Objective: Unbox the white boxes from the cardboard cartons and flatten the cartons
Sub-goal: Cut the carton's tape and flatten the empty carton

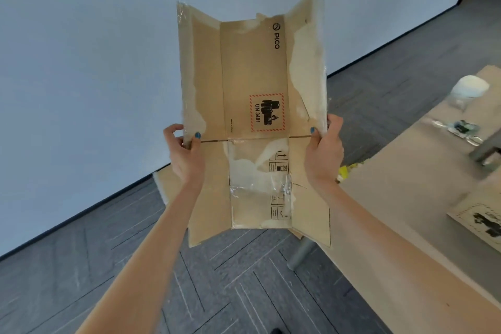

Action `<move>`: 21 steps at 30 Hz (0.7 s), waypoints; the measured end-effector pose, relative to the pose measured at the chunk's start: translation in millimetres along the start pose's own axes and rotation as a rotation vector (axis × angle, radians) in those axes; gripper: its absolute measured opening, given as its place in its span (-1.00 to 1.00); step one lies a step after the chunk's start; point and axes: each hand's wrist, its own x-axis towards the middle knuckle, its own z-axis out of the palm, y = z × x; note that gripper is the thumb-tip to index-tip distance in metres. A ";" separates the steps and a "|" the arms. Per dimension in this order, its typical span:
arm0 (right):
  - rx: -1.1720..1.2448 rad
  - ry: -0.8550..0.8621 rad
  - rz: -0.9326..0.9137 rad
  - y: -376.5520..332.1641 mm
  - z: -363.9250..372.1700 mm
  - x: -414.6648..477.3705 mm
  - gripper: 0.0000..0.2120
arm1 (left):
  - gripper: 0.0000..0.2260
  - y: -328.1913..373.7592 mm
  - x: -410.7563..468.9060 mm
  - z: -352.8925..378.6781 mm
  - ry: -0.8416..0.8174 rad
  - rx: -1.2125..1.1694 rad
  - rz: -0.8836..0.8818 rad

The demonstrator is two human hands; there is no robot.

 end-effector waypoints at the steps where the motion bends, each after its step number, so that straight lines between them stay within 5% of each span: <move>1: 0.008 -0.029 -0.008 -1.9 20.8 -1.9 -0.76 | -0.73 -13.2 14.1 -7.5 0.019 0.018 -0.015; 12: -0.012 -0.288 -0.131 3.2 247.4 -15.7 -0.76 | -0.72 -173.9 141.3 -43.8 0.203 0.094 -0.207; 21: -0.019 -0.504 -0.117 97.4 504.6 -34.5 -0.67 | -0.71 -390.5 269.0 -17.7 0.306 0.126 -0.311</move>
